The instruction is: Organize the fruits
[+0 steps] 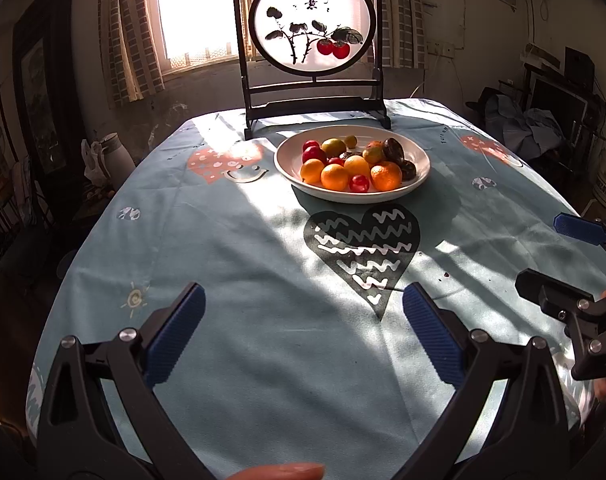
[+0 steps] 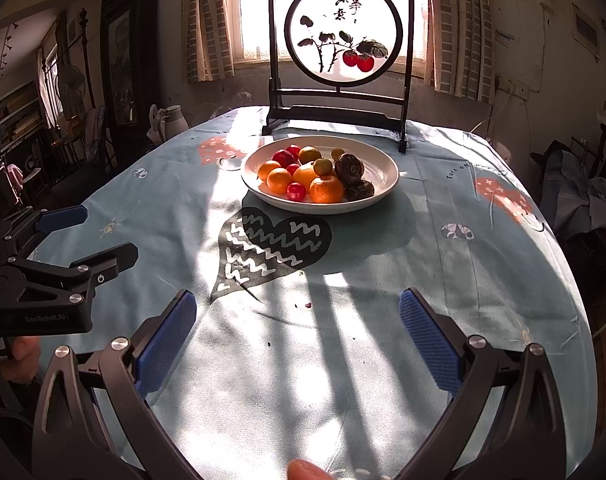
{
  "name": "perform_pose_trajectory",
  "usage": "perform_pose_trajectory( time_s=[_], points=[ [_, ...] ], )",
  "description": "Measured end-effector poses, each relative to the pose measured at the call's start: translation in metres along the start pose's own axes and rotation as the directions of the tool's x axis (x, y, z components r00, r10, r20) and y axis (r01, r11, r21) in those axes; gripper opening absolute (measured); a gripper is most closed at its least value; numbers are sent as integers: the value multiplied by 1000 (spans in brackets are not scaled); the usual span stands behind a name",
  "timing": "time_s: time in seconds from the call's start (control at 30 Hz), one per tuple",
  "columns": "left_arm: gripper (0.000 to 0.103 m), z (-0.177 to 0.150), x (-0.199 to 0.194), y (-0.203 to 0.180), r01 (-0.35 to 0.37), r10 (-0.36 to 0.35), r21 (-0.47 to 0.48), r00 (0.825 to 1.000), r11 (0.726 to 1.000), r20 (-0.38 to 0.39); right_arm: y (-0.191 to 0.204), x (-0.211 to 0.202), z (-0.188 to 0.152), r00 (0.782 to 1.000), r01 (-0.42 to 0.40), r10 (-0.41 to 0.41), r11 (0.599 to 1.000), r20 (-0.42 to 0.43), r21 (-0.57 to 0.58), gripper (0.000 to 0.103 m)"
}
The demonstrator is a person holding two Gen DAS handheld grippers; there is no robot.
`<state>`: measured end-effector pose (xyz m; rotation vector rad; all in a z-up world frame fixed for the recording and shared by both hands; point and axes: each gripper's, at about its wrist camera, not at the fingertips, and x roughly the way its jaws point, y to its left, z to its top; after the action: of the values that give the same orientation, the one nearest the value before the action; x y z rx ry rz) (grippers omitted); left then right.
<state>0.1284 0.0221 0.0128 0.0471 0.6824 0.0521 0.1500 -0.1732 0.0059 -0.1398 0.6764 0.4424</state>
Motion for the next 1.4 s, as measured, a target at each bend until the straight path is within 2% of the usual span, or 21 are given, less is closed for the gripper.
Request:
perform_pose_trajectory(
  time_s=[1.27,1.4],
  points=[
    [101,-6,4,-2,4,-3,6,1000,1000,-13,-1,0,-5,1000,6,-6,1000,-9,18,102],
    [101,-7,1,-3,-3,3,14,1000,1000,11,-1,0,-5,1000,7,-7,1000,-11,20,102]
  ],
)
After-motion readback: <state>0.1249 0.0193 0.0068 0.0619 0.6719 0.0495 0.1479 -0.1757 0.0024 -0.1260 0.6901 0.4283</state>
